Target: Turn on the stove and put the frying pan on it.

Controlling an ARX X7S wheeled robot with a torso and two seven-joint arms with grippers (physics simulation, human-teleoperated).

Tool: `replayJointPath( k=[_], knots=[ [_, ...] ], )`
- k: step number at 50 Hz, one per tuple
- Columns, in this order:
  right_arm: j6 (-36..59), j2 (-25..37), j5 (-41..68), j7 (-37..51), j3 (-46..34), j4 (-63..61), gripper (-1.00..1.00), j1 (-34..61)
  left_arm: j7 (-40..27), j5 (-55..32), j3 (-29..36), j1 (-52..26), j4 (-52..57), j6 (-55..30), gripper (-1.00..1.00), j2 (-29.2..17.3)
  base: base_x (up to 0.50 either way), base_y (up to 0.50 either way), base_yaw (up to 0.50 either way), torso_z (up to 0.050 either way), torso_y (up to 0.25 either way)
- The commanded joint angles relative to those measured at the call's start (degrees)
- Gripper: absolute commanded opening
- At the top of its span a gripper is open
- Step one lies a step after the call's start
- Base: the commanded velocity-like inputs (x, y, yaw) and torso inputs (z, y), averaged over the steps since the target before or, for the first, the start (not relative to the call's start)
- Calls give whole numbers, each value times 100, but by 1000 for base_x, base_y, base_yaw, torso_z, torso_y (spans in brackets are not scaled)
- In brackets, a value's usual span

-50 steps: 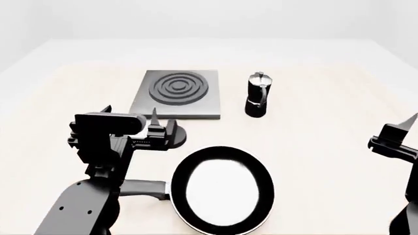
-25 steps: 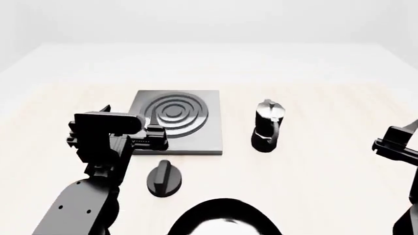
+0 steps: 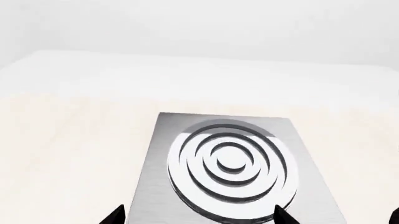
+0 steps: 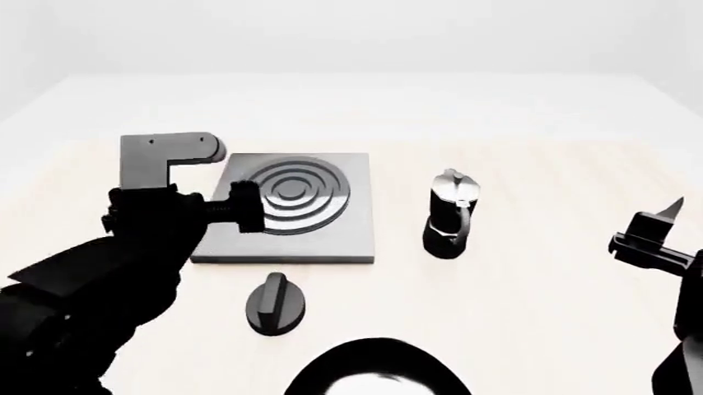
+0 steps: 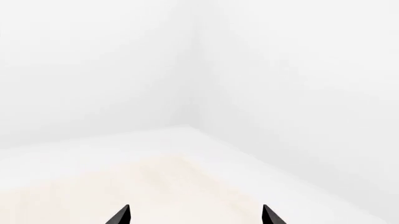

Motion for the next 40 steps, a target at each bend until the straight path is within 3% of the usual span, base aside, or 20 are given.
replayJointPath(
  k=[1,4,7,30,40],
  knots=[
    [117,-8,143,-107,-10,91,100,61,-3474,-5134,293,-1956,-2535,-1415,100,-1239,0,0,0,0,0],
    [170,4,180,-134,2,67,100,86,-3502,-5513,956,-2303,-3204,-1394,100,-1597,0,0,0,0,0],
    [186,17,196,-150,2,56,100,78,-3306,-5423,1132,-2383,-3525,-1294,100,-1737,0,0,0,0,0],
    [113,8,226,-126,-137,182,100,44,-3272,-5566,1545,-2372,-4081,-1046,100,-2141,0,0,0,0,0],
    [76,9,264,-136,-111,199,100,2,-2419,-5168,1921,-2249,-4243,-936,100,-2241,0,0,0,0,0]
  ],
)
